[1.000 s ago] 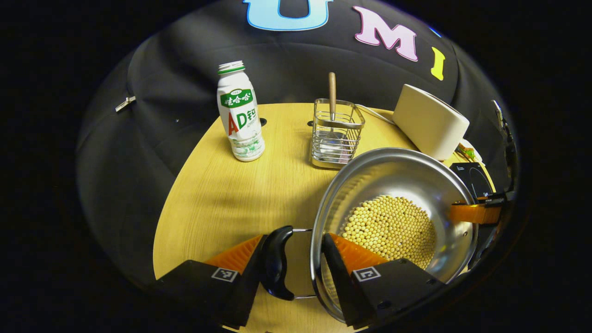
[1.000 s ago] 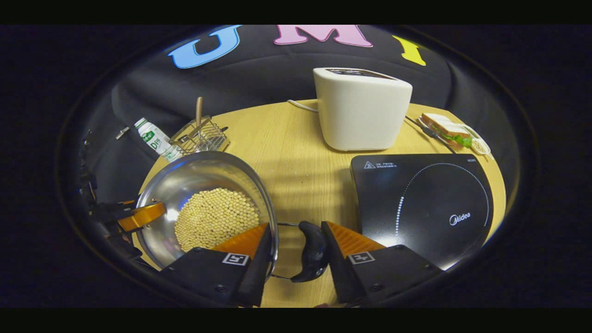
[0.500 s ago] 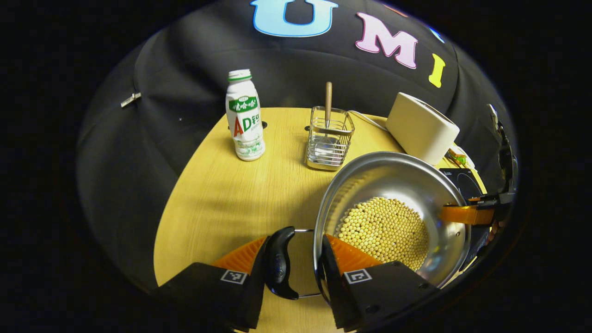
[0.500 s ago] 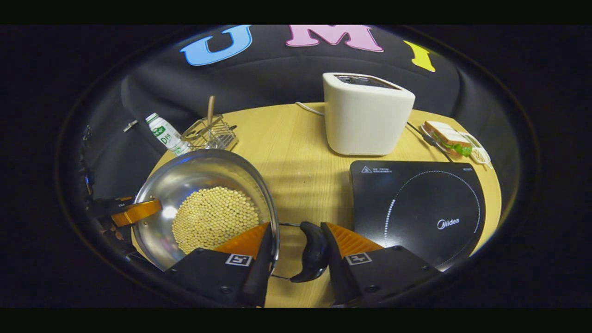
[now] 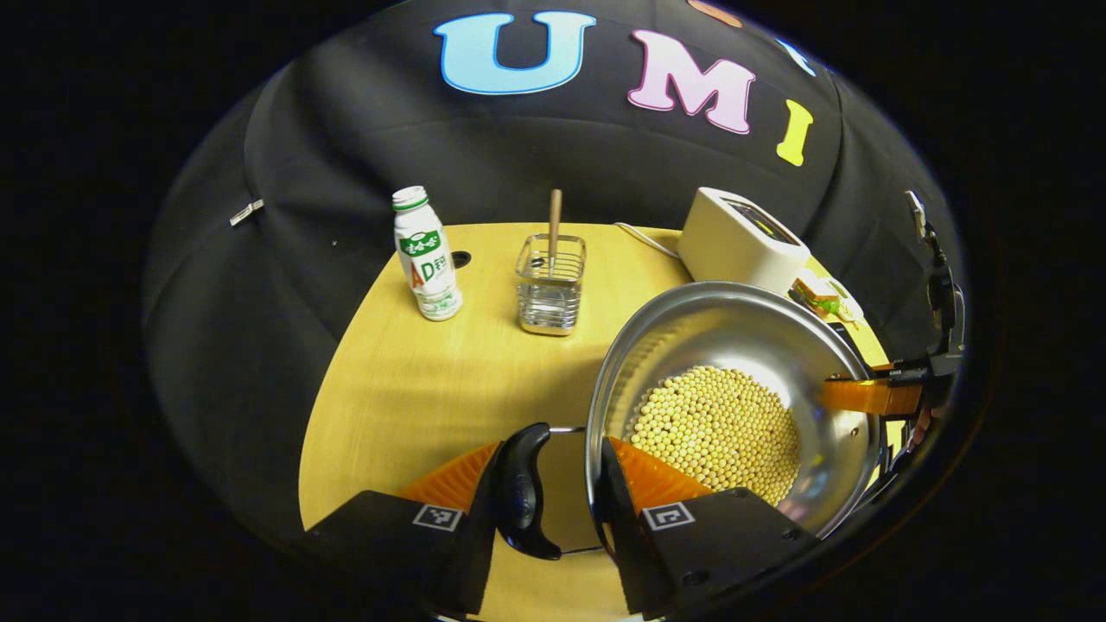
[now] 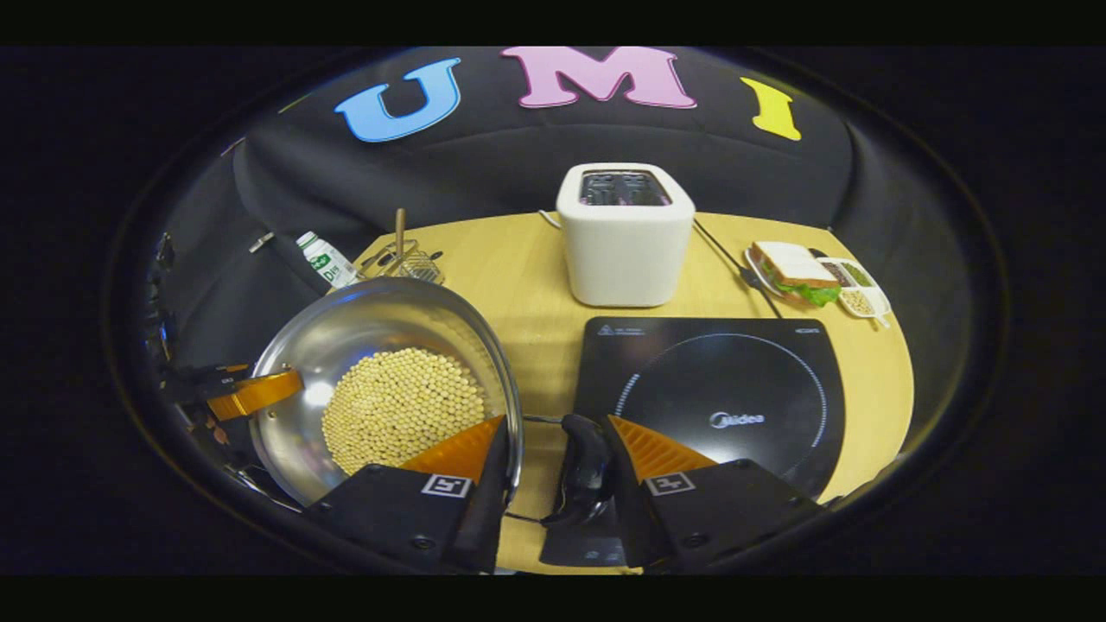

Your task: First push the handle of the pot to place it horizontally, then grasp the pot with both hands and set it on the induction cooktop.

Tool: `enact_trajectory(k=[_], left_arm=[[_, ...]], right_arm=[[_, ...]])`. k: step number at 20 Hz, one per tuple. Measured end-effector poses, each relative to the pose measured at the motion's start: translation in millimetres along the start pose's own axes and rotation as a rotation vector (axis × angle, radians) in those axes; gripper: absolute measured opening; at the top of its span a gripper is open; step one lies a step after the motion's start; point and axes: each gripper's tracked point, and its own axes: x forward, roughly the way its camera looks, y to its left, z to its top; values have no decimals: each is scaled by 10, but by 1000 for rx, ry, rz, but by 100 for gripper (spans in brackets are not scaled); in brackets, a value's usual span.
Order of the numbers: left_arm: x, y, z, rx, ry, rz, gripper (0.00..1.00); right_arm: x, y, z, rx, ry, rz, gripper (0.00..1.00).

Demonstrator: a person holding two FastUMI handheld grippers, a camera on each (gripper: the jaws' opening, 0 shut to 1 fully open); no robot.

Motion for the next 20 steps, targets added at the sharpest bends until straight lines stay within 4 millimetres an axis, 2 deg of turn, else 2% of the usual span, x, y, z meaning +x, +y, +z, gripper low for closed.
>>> enact_trajectory(k=[2,3,4,8,14,20], left_arm=[[-17,-187,13,-14,7,-12,61],[-22,-292,5,-21,10,-20,61],[-23,-389,6,-27,15,-28,61],[10,-799,43,-17,17,-60,60],[102,-1394,151,20,16,-88,60],[254,-1877,231,36,18,-102,60]], right_arm=[[-113,-187,16,-3,2,-15,58],[-175,-284,21,-3,5,-27,54],[-226,-366,14,0,4,-37,58],[-387,-772,23,10,5,-63,58],[-511,-1349,77,29,15,-79,58],[-502,-1833,116,45,10,-88,58]])
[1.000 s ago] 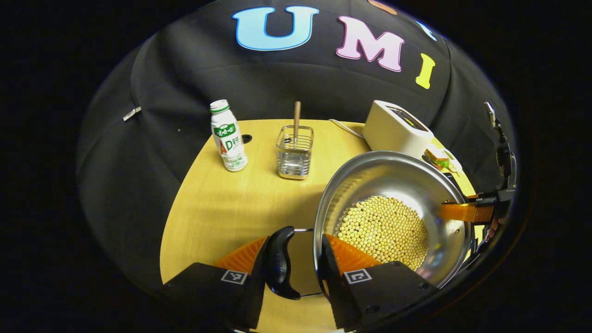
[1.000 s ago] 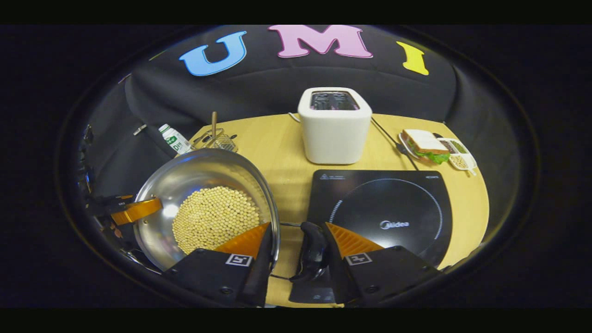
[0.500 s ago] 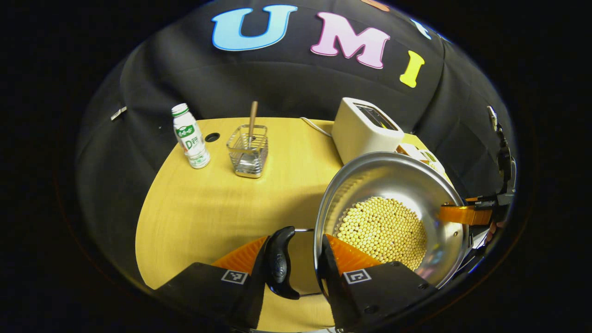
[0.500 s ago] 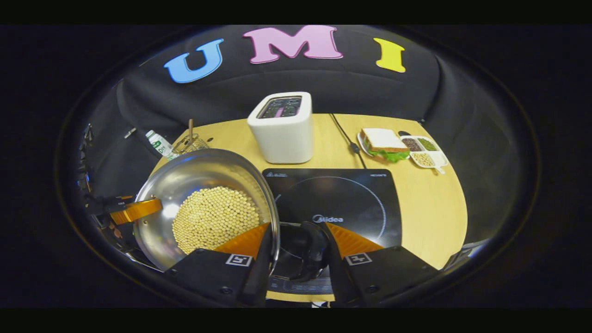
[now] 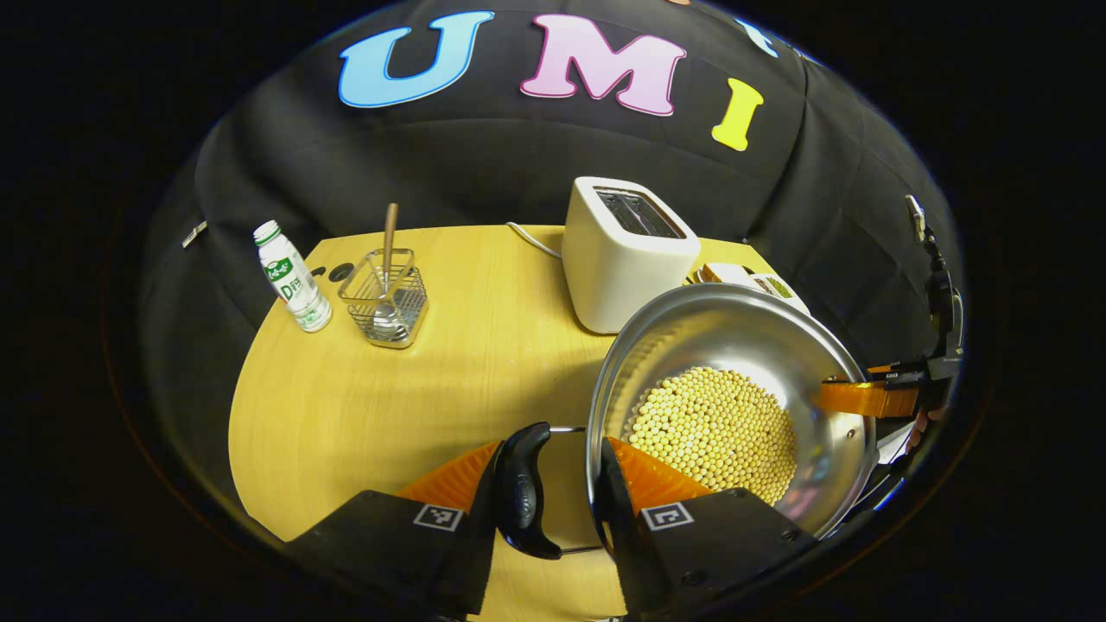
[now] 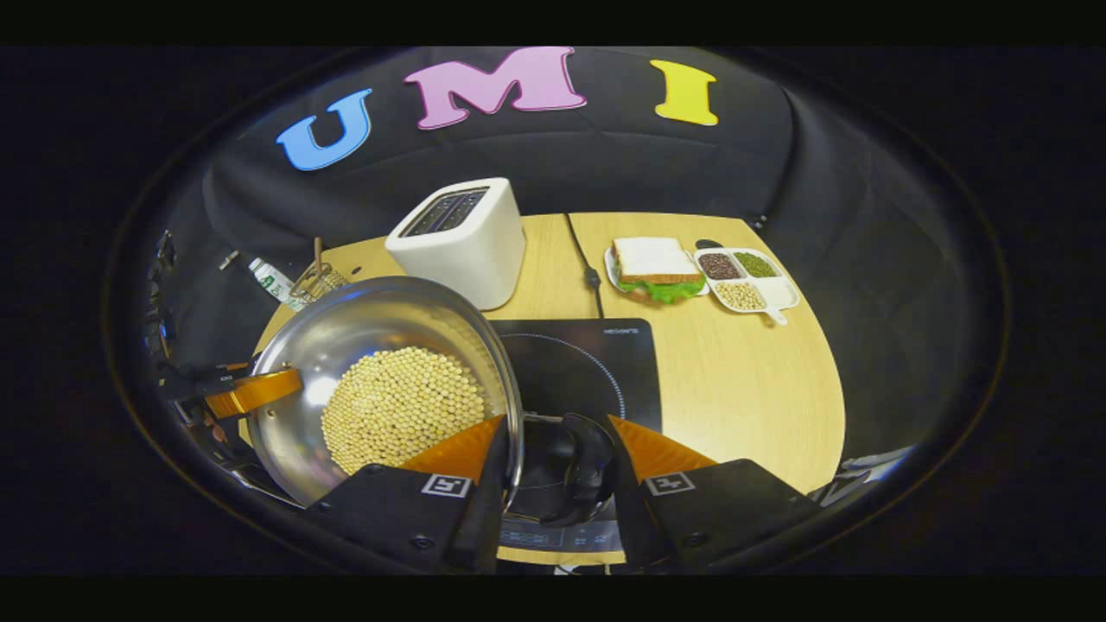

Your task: First push the handle of the pot to place it horizontally, then grasp the pot with both hands and set it on the induction cooktop.

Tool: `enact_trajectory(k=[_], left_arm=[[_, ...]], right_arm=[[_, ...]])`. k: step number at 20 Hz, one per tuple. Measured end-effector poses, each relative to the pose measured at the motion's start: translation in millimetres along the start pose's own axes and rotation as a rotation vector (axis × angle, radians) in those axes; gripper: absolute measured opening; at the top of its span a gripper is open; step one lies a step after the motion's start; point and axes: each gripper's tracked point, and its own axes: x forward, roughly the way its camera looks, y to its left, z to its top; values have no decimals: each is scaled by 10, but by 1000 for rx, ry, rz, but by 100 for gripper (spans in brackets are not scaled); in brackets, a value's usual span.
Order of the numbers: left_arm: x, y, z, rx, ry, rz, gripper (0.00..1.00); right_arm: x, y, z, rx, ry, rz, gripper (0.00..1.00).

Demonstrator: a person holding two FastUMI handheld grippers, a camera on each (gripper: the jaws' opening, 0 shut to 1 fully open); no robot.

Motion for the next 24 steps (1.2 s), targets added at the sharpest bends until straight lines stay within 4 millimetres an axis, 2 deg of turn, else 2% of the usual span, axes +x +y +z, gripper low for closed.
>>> enact_trajectory(k=[7,11,16,24], left_arm=[[283,-406,73,24,8,0,60],[413,-523,79,28,16,5,60],[595,-664,78,29,22,2,61],[718,-678,51,15,28,0,61]], right_arm=[[182,-437,36,24,4,0,58],[300,-605,34,38,15,1,58],[417,-744,5,43,19,-1,58],[534,-791,16,37,7,-6,58]])
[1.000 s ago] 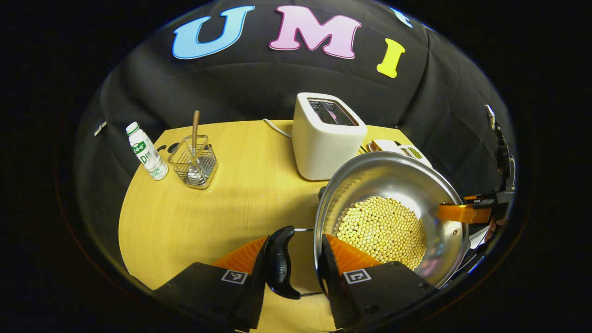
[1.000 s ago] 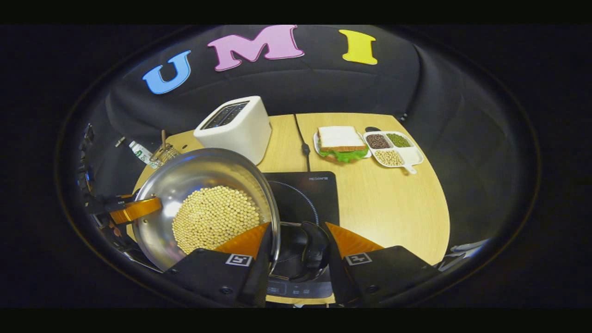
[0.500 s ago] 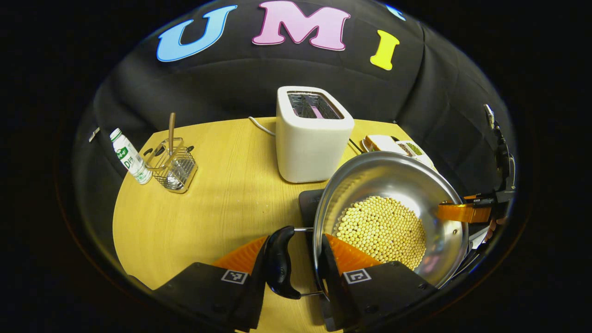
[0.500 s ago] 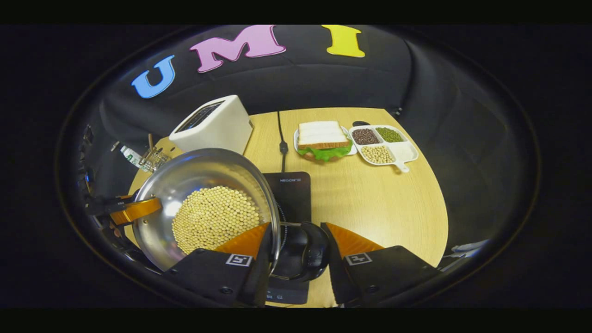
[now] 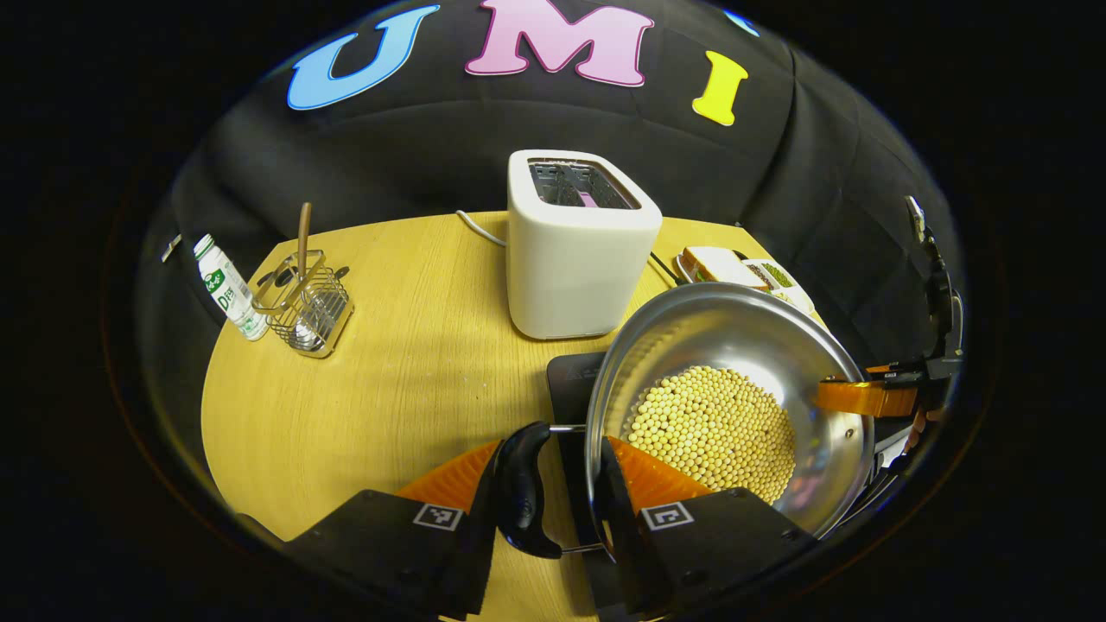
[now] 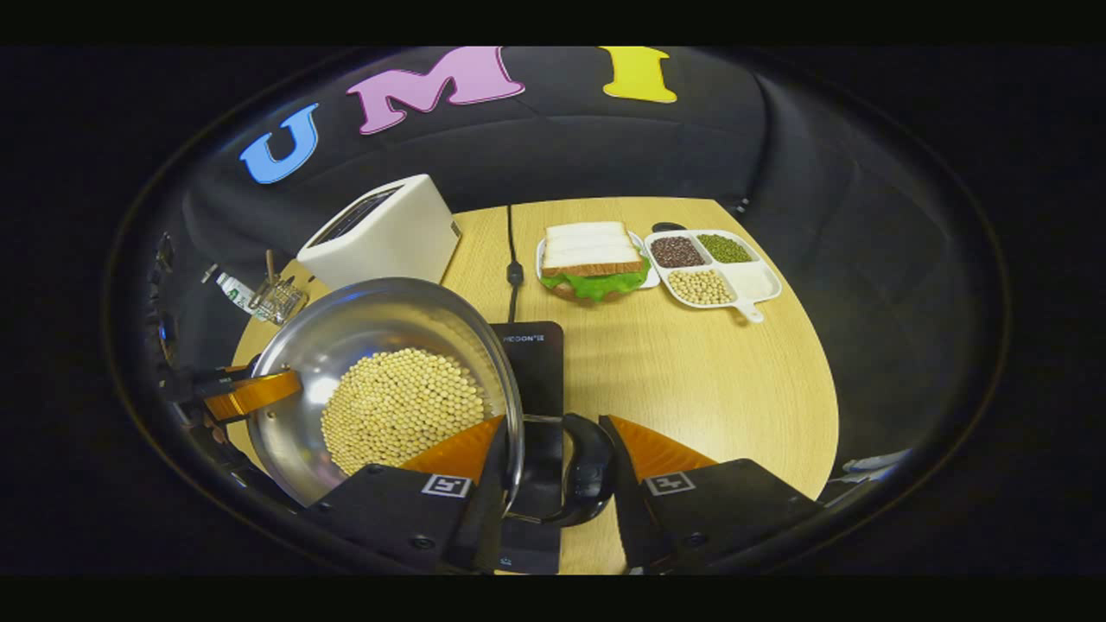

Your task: First push the handle of the pot to place it horizontally, then grasp the pot with both hands and set it on the induction cooktop.

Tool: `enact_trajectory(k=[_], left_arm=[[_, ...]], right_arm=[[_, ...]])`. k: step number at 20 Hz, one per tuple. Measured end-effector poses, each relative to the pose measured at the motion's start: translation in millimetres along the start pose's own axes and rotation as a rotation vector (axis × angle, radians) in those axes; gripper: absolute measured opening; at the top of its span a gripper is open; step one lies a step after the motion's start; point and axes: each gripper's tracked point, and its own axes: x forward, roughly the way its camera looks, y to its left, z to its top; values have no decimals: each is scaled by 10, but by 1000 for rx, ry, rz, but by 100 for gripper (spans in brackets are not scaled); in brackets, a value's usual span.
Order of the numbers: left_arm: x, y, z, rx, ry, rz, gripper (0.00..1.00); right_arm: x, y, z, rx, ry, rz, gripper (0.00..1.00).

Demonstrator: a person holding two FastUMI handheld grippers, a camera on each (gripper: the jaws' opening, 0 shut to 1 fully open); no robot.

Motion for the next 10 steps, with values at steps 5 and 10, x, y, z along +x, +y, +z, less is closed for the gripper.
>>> enact_trajectory(k=[5,10], left_arm=[[36,6,-26,-15,-3,-7,60],[40,6,-13,1,-12,-12,60]], right_arm=[[18,-8,-9,-7,-6,-6,58],[35,-20,-21,8,-10,-3,58]])
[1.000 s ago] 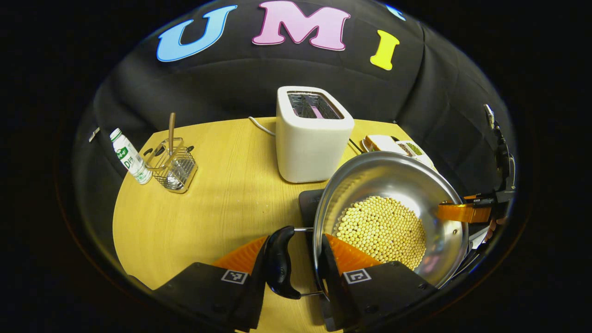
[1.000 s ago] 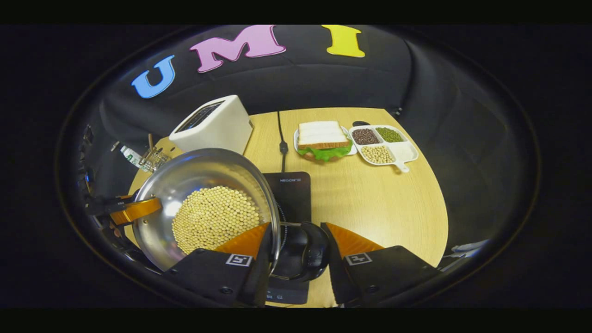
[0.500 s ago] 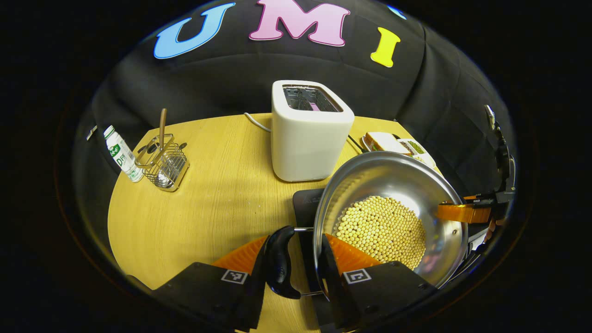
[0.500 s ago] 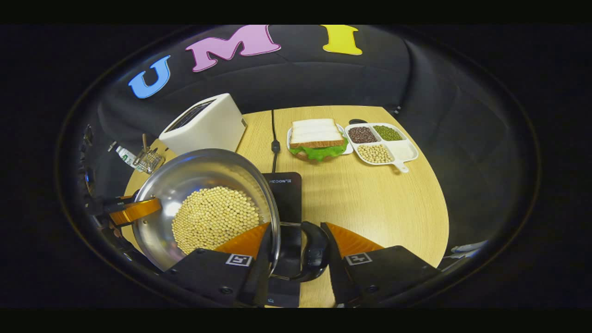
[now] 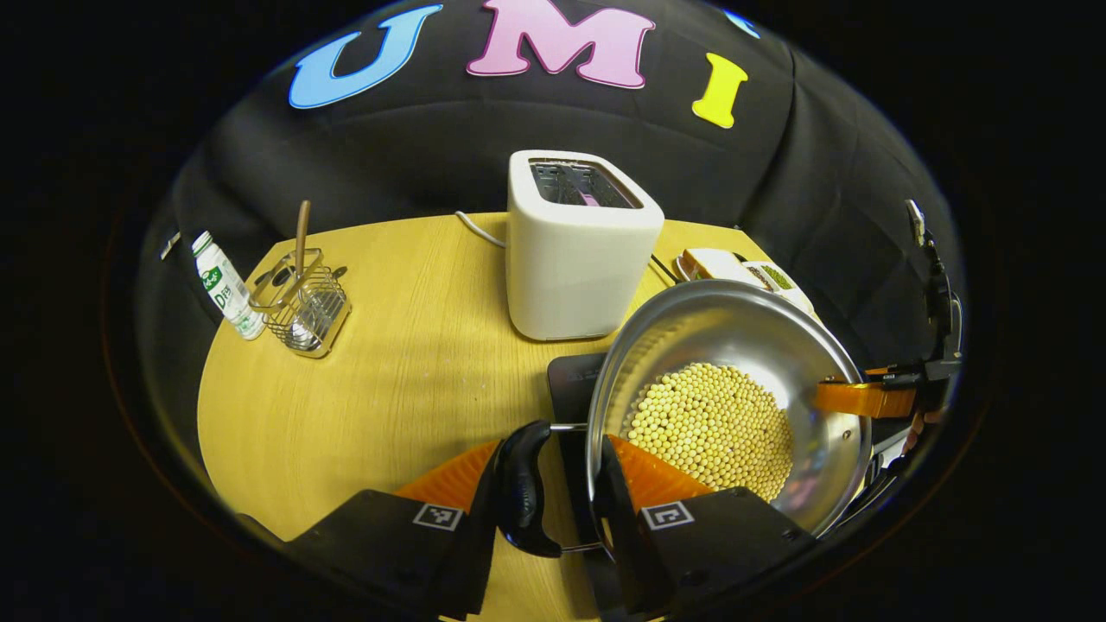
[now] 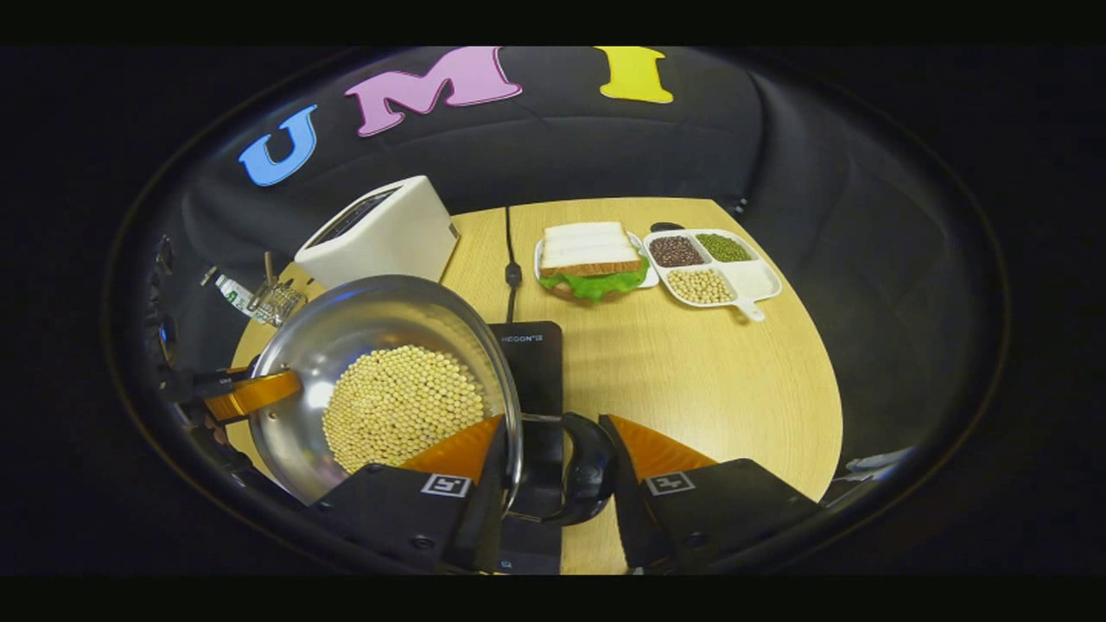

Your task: First push the handle of the pot to place it horizontally, then grasp the pot with both hands and set it on the induction cooktop.

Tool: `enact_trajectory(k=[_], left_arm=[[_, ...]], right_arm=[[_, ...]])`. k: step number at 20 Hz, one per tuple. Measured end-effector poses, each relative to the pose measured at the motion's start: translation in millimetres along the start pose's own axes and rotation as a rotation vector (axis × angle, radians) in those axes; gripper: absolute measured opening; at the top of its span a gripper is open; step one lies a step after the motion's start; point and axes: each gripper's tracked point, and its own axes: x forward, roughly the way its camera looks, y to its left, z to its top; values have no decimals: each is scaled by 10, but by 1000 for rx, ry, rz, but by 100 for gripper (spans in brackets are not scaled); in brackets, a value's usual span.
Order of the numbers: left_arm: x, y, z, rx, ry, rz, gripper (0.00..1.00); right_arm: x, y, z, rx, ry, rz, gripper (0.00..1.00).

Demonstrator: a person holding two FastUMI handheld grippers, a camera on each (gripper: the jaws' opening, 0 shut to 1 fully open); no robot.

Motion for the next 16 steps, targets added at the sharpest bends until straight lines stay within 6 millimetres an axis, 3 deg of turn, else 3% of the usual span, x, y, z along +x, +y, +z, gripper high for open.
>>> enact_trajectory(k=[3,5,6,12,14,15,16], left_arm=[[5,5,3,2,0,-2,60],[9,4,3,2,-1,-2,61],[9,4,2,1,0,-2,60],[-14,-6,-2,3,5,-2,64],[-65,-16,72,9,-37,3,71],[-116,-36,102,10,-57,3,79],[-144,-48,134,12,-75,6,86]], right_arm=[[-4,7,-2,7,-1,1,54],[3,-1,4,8,-1,1,58],[1,5,2,10,-1,2,54],[-5,-19,7,20,-13,-19,63],[-43,7,36,31,-31,-16,77],[-55,19,47,37,-35,-8,99],[-105,8,60,37,-45,-16,100]])
